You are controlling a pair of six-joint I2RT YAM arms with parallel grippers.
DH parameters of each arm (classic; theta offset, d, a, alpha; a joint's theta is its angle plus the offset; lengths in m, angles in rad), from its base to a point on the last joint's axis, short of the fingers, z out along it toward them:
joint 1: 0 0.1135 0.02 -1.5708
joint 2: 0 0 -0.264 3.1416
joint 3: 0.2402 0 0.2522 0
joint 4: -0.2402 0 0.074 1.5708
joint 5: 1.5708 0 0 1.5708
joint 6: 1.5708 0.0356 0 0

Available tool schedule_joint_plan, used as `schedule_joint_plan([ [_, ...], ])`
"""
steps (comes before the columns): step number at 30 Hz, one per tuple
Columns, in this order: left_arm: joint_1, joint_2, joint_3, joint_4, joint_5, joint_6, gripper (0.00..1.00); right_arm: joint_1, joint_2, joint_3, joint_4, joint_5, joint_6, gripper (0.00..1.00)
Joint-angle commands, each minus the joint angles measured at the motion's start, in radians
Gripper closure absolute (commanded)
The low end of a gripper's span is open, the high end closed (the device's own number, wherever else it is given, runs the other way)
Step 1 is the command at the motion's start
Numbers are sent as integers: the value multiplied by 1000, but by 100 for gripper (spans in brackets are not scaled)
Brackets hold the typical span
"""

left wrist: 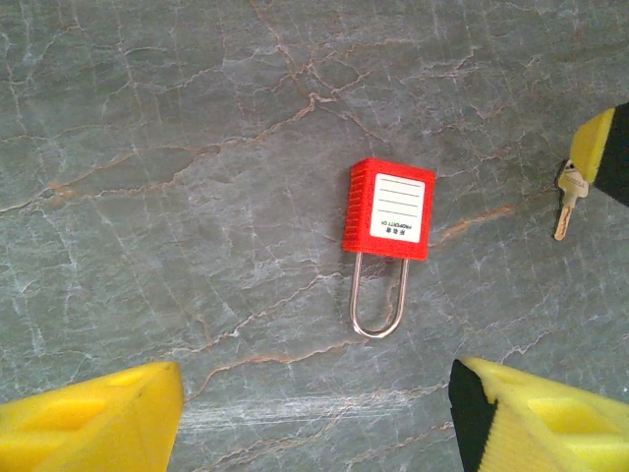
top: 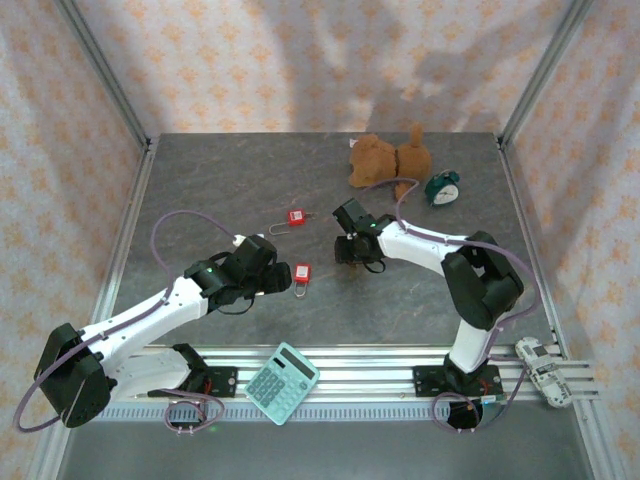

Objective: Unlock with the key

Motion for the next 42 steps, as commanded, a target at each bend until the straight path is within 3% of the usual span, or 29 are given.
schedule_joint_plan([
  [1,-5,9,-2,-10,-23,3,27,-12,19,-19,20,-61,-62,55],
  [21,-5,-7,-24,0,-21,-8,27,-24,-94,-46,-62,-5,-89,59],
  [42,-5,41,-12,22,-6,-11,27,34,-7,32,-146,90,-225,61],
])
